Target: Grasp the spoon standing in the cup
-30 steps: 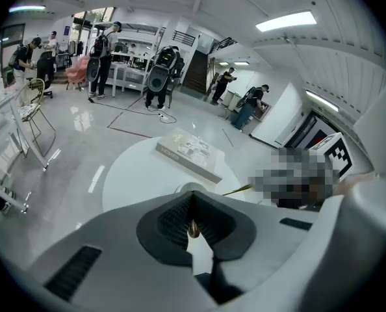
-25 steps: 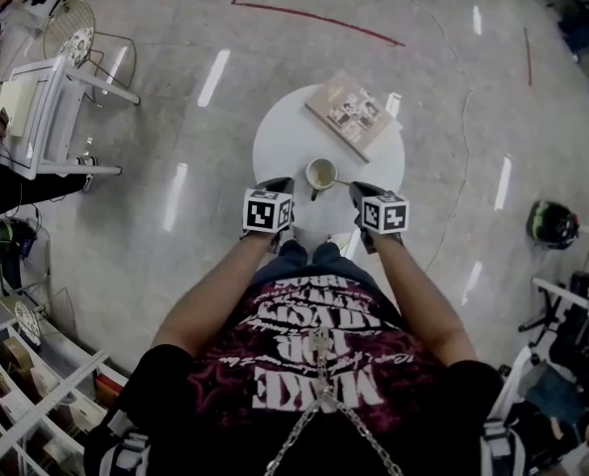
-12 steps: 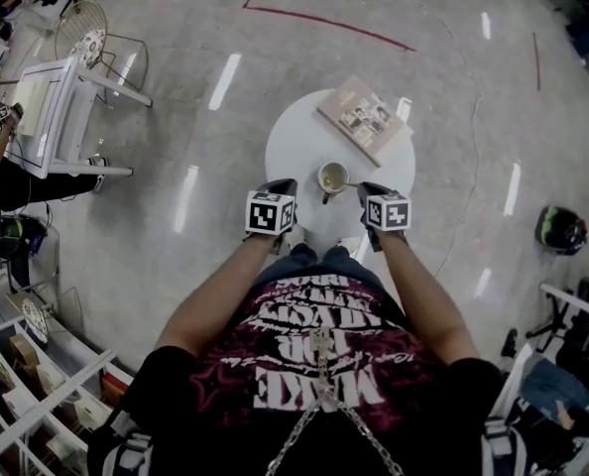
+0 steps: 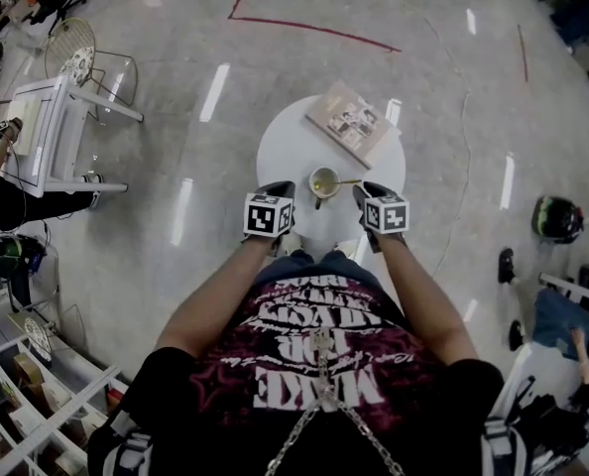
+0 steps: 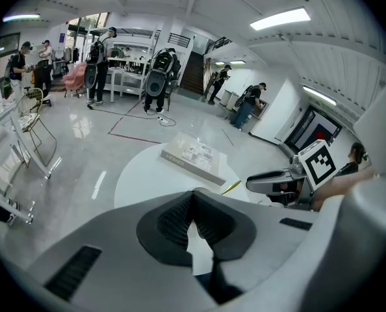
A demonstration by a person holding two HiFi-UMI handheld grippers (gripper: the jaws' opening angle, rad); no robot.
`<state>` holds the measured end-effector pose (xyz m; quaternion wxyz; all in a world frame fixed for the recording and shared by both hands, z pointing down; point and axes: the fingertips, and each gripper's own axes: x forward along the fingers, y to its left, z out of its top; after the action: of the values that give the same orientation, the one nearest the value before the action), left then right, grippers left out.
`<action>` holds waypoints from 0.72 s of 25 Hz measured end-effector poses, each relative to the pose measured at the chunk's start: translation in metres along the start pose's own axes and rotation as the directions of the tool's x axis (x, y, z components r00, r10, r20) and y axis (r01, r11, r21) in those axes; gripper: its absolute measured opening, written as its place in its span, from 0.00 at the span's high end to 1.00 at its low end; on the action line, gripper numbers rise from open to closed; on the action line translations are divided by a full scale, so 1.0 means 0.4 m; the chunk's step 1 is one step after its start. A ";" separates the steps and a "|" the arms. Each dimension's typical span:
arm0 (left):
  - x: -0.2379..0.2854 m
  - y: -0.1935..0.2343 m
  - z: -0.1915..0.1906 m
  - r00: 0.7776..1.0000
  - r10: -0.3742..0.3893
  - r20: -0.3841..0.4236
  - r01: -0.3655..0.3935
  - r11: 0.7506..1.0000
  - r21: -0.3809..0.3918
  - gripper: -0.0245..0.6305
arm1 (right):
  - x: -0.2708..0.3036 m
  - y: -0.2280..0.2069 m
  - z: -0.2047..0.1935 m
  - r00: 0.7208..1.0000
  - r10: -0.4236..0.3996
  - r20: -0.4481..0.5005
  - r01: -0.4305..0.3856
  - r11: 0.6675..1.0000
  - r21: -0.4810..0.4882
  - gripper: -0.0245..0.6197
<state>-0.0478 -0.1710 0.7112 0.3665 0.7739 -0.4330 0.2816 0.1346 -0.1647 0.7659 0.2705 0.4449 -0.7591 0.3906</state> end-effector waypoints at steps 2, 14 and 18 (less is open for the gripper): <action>0.002 -0.005 0.010 1.000 -0.004 0.006 0.004 1.000 0.005 0.93 | -0.016 -0.008 0.011 1.000 -0.019 0.006 0.019 1.000 -0.022 0.77; -0.156 -0.115 0.265 0.953 -0.039 0.301 -0.001 0.991 0.132 0.93 | -0.316 0.112 0.264 0.960 0.076 0.268 -0.028 0.983 -0.180 0.77; -0.229 -0.166 0.353 0.911 -0.062 0.407 -0.015 0.983 0.183 0.93 | -0.407 0.179 0.361 0.919 0.110 0.378 -0.004 0.963 -0.271 0.83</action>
<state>-0.0158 -0.2195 0.5399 0.1980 0.8512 -0.4635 0.1465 0.1366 -0.1881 0.5381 0.1595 0.4511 -0.8557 0.1972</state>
